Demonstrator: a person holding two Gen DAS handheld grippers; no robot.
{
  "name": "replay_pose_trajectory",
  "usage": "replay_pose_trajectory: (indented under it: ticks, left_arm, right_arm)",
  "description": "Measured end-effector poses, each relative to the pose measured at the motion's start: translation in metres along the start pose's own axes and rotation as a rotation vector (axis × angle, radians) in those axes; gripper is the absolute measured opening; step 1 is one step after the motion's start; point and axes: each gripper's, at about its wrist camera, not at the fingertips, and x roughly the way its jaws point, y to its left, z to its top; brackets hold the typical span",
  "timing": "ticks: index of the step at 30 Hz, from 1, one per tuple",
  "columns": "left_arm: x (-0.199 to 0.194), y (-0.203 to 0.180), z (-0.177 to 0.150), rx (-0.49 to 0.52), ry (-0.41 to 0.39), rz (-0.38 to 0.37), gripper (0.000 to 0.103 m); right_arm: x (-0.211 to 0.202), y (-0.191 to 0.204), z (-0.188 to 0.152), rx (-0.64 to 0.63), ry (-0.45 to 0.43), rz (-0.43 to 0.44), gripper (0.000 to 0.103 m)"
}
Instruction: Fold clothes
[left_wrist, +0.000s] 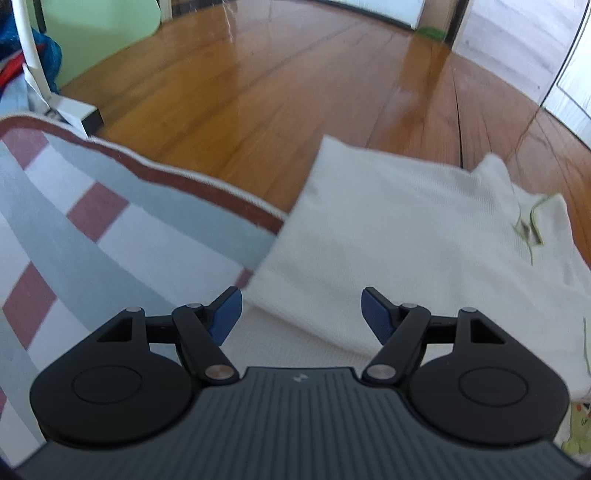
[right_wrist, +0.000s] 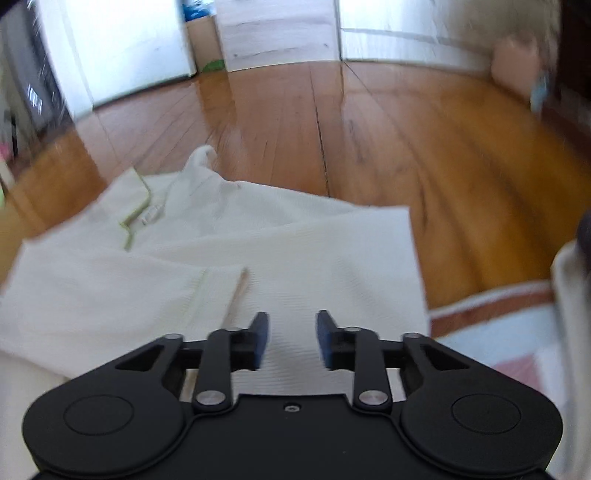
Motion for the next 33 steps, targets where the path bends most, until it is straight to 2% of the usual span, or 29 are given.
replay_pose_trajectory:
  ticks: [1,3,4,5,6,7,9,10,12,14,16,17,18,19,20,22,25,28,29,31,33]
  left_arm:
    - [0.002,0.001,0.001,-0.002,0.011,0.004,0.071]
    - [0.006,0.005,0.002,-0.016,0.044,0.011,0.071]
    - [0.003,0.009,0.003,-0.053,0.056,-0.014,0.069]
    - [-0.003,0.014,0.005,-0.099,0.063,-0.048,0.069]
    - [-0.012,0.019,0.007,-0.140,0.040,-0.105,0.071]
    - [-0.023,0.022,0.010,-0.156,0.007,-0.152,0.071]
    - [-0.038,0.018,0.014,-0.128,-0.005,-0.157,0.071]
    - [-0.045,0.016,0.017,-0.110,-0.007,-0.153,0.071]
    - [-0.056,0.015,0.018,-0.106,-0.012,-0.176,0.071]
    - [-0.072,0.016,0.014,-0.130,-0.019,-0.170,0.071]
    - [-0.094,0.016,0.008,-0.144,-0.061,-0.131,0.071]
    - [-0.108,0.015,0.003,-0.114,-0.081,-0.129,0.071]
    - [-0.122,0.013,-0.002,-0.077,-0.100,-0.133,0.076]
    - [-0.136,0.013,-0.010,-0.032,-0.111,-0.139,0.085]
    - [-0.146,0.014,-0.020,0.014,-0.100,-0.138,0.087]
    - [-0.157,0.019,-0.042,0.100,-0.044,-0.133,0.088]
    - [-0.161,0.034,-0.075,0.213,0.090,-0.132,0.088]
    - [-0.153,0.055,-0.105,0.264,0.252,-0.104,0.088]
    - [-0.150,0.062,-0.114,0.272,0.296,-0.089,0.088]
    - [-0.148,0.076,-0.127,0.261,0.349,-0.070,0.088]
    - [-0.145,0.090,-0.139,0.246,0.398,-0.054,0.088]
  right_arm:
    - [-0.001,-0.002,-0.002,0.044,0.003,0.040,0.047]
    - [-0.001,-0.003,-0.005,0.109,0.006,0.101,0.046]
    - [-0.001,0.007,-0.006,0.056,-0.010,0.057,0.040]
    - [-0.002,0.023,-0.008,-0.051,-0.043,-0.039,0.040]
    - [-0.005,0.036,-0.010,-0.135,-0.066,-0.096,0.040]
    - [-0.012,0.044,-0.013,-0.187,-0.074,-0.096,0.039]
    - [-0.028,0.055,-0.017,-0.261,-0.080,-0.077,0.040]
    - [-0.039,0.054,-0.016,-0.238,-0.064,-0.034,0.043]
    - [-0.056,0.048,-0.014,-0.174,-0.003,0.039,0.046]
    - [-0.072,0.042,-0.019,-0.115,0.088,0.064,0.046]
    - [-0.088,0.039,-0.035,-0.118,0.180,0.029,0.048]
    - [-0.096,0.037,-0.046,-0.135,0.219,0.005,0.049]
    - [-0.105,0.034,-0.060,-0.156,0.252,-0.017,0.049]
    - [-0.113,0.031,-0.074,-0.178,0.285,-0.038,0.049]
    - [-0.121,0.027,-0.086,-0.185,0.315,-0.041,0.049]
    - [-0.135,0.013,-0.106,-0.118,0.365,0.023,0.049]
    - [-0.154,-0.008,-0.129,0.024,0.410,0.113,0.050]
    - [-0.167,-0.028,-0.146,0.152,0.435,0.163,0.055]
    - [-0.171,-0.035,-0.152,0.185,0.442,0.171,0.061]
    - [-0.180,-0.049,-0.164,0.224,0.448,0.160,0.061]
    - [-0.188,-0.057,-0.172,0.200,0.441,0.102,0.061]
